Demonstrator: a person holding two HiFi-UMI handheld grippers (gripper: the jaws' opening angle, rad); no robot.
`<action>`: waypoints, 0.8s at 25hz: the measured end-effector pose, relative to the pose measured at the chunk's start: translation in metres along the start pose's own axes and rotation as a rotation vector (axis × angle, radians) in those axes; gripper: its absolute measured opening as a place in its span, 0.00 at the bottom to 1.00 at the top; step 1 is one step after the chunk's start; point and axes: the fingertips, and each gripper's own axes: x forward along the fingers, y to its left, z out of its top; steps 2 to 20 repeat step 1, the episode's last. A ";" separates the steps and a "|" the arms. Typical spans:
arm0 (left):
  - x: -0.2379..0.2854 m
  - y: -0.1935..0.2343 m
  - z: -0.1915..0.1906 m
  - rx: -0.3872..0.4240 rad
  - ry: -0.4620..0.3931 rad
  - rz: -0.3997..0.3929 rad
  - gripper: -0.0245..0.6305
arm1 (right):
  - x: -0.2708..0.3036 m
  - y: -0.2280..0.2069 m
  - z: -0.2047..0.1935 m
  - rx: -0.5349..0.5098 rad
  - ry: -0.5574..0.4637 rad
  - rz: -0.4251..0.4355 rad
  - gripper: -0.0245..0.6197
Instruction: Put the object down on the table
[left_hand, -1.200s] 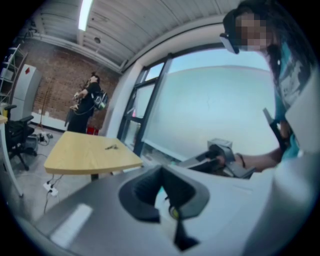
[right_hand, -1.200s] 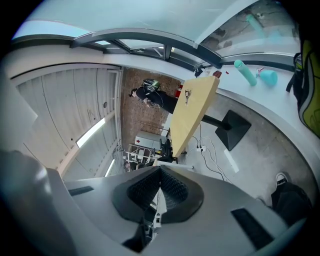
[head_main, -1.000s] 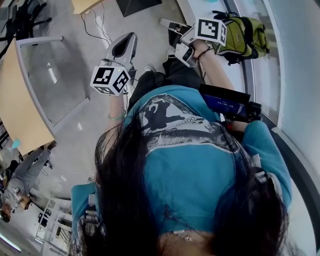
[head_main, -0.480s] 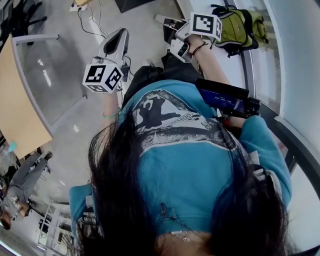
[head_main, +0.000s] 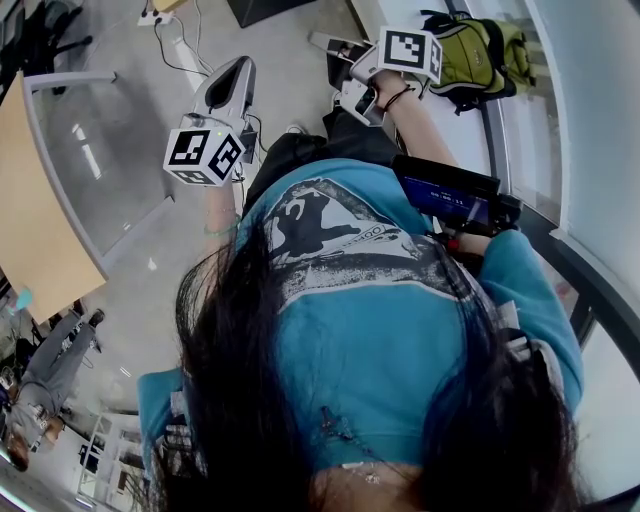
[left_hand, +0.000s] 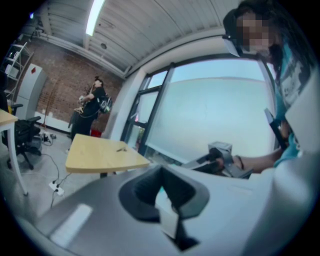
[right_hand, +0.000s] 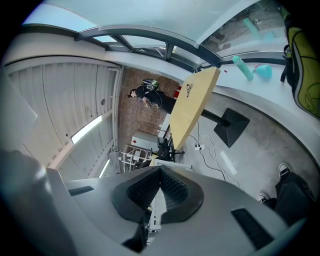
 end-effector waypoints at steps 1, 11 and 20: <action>0.000 0.001 0.001 -0.001 0.004 0.002 0.04 | 0.001 0.000 0.000 0.003 0.002 0.001 0.06; 0.000 0.001 0.001 -0.001 0.004 0.002 0.04 | 0.001 0.000 0.000 0.003 0.002 0.001 0.06; 0.000 0.001 0.001 -0.001 0.004 0.002 0.04 | 0.001 0.000 0.000 0.003 0.002 0.001 0.06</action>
